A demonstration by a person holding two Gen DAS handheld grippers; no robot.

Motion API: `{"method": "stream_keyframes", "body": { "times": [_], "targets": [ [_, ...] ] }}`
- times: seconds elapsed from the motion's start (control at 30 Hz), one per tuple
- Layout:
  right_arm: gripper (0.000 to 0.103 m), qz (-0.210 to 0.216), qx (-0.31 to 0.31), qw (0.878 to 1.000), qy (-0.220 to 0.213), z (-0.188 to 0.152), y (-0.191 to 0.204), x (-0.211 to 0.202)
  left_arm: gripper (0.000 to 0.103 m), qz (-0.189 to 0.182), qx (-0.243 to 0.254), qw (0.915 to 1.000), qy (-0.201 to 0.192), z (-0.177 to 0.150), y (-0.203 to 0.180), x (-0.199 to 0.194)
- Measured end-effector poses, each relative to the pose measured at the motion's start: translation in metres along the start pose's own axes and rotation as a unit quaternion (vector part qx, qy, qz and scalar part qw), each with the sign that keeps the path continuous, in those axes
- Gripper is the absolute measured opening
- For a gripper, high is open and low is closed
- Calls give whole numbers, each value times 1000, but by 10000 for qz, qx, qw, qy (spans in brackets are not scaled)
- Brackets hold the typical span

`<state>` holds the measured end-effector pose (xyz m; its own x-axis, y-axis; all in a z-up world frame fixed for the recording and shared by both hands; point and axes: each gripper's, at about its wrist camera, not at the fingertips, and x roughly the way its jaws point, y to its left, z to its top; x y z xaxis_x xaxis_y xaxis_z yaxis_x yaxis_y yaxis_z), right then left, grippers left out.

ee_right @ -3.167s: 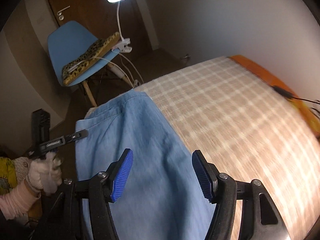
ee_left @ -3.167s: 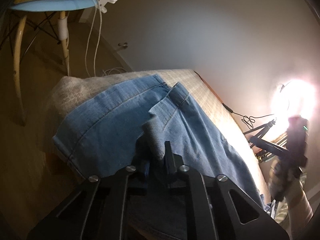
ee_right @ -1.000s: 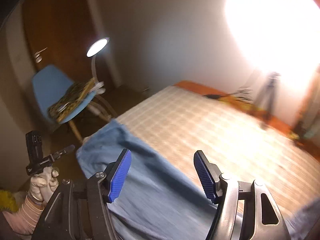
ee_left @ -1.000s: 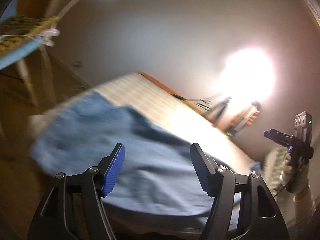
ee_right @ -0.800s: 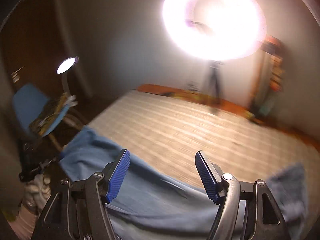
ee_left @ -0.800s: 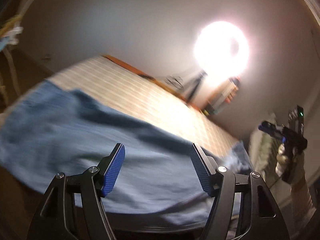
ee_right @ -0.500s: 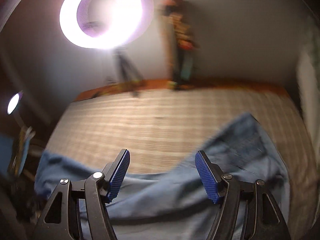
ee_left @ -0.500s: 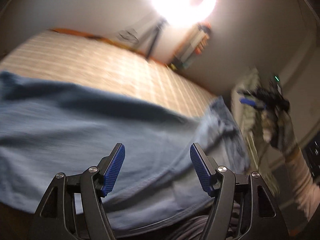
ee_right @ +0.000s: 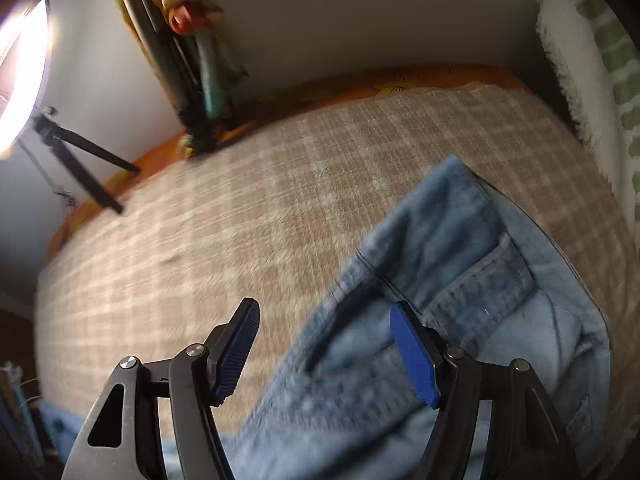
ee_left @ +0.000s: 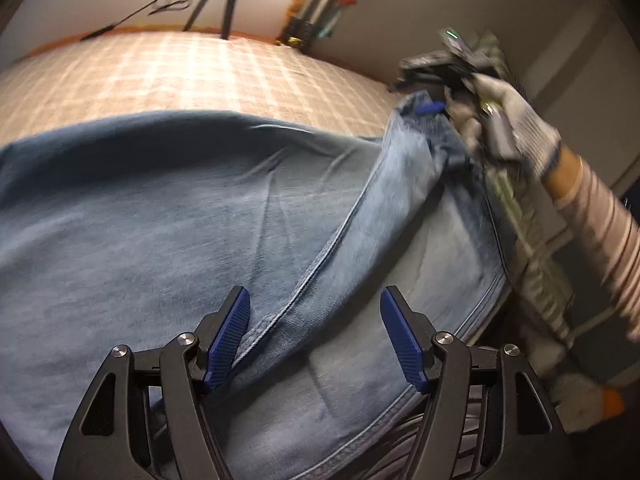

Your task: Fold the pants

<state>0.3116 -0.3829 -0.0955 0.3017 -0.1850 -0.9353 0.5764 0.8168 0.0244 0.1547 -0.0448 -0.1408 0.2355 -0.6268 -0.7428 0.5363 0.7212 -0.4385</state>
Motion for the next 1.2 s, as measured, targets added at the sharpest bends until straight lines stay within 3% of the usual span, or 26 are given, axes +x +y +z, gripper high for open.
{"method": "stream_keyframes", "body": {
  "times": [0.13, 0.33, 0.43, 0.53, 0.6, 0.7, 0.77, 0.93, 1.07, 1.2],
  "targets": [
    [72, -709, -241, 9972, 11, 2, 12, 20, 67, 75, 299, 9995, 79, 2, -7, 4],
    [70, -1155, -371, 9924, 224, 0, -6, 42, 66, 386, 832, 9957, 154, -2, -21, 11],
    [68, -805, -220, 9964, 177, 0, -19, 47, 65, 513, 966, 9939, 134, -3, -25, 14],
    [46, -598, -192, 9979, 179, -1, -28, 41, 40, 762, 1137, 9906, 60, -5, -26, 15],
    [25, -333, -186, 9992, 144, -3, -33, 33, 21, 855, 1131, 9899, 9, -4, -21, 14],
    [15, 170, 3, 9998, -54, -7, -48, 10, 11, 673, 791, 9946, -71, -1, -9, 10],
    [7, 574, 190, 9980, -180, -14, -61, -8, 10, 607, 661, 9959, -126, 0, -5, 7],
    [5, 1153, 325, 9892, -851, -46, -96, -76, 8, 699, 850, 9934, -315, -1, -19, -4],
    [4, 1700, 674, 9755, -1223, -91, -141, -118, 8, 791, 1109, 9899, -386, -5, -32, -13],
    [3, 1896, 914, 9662, -1488, -148, -181, -132, 8, 852, 1281, 9875, -334, -10, -42, -15]
  ]
}}
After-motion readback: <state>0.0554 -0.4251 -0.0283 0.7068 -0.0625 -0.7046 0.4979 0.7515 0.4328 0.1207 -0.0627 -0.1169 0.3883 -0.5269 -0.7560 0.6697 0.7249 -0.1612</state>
